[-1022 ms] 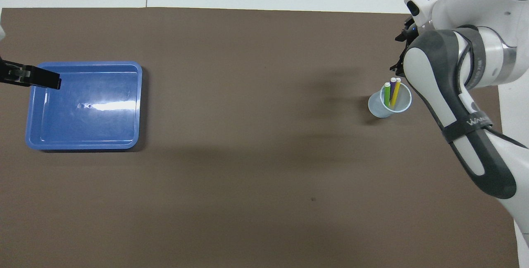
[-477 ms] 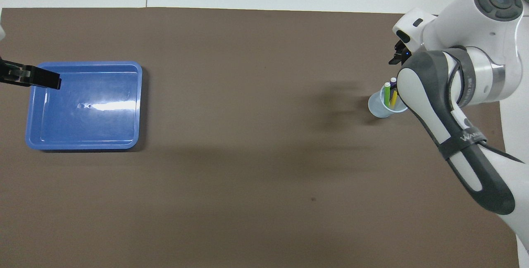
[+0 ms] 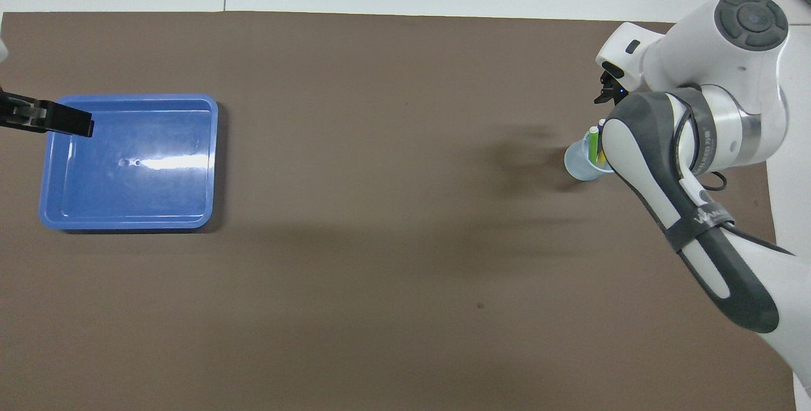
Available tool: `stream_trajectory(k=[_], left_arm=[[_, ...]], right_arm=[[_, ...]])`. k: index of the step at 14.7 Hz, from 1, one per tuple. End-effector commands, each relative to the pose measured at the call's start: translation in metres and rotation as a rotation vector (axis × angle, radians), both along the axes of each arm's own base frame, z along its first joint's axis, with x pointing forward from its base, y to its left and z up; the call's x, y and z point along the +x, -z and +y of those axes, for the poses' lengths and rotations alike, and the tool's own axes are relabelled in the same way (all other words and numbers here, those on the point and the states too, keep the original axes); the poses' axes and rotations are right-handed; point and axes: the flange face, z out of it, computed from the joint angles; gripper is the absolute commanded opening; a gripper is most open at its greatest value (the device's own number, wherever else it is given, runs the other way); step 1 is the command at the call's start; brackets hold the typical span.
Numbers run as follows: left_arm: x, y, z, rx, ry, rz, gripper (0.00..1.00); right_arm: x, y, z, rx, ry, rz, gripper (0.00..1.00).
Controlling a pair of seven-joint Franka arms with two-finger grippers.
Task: Right arm passes pens to left for tray arrangement
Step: 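Move the right gripper over the white cup of pens, then lower the right gripper into the cup and grasp the purple pen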
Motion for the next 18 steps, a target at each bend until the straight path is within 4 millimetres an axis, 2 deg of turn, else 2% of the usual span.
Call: stream_trajectory(k=[1, 4, 10, 14, 16, 18], left_arm=[[-0.008, -0.002, 0.005, 0.010, -0.014, 0.006, 1.00], [-0.009, -0.002, 0.007, 0.010, -0.017, 0.006, 1.00], [-0.009, -0.002, 0.005, 0.010, -0.013, 0.008, 1.00], [-0.006, -0.003, 0.012, 0.009, -0.025, -0.009, 1.00], [-0.009, -0.002, 0.013, 0.010, -0.025, 0.008, 1.00], [-0.010, -0.002, 0.012, 0.012, -0.024, 0.010, 1.00]], right_arm=[[-0.018, 0.008, -0.003, -0.020, -0.034, -0.022, 0.51], [-0.022, 0.012, -0.005, -0.019, -0.058, -0.037, 0.42], [-0.022, 0.013, -0.012, -0.019, -0.048, -0.034, 0.38], [-0.026, 0.016, -0.012, -0.020, -0.039, -0.025, 0.37], [-0.026, 0.016, -0.012, -0.019, -0.036, -0.024, 0.31], [-0.027, 0.017, -0.012, -0.018, -0.020, -0.014, 0.19]])
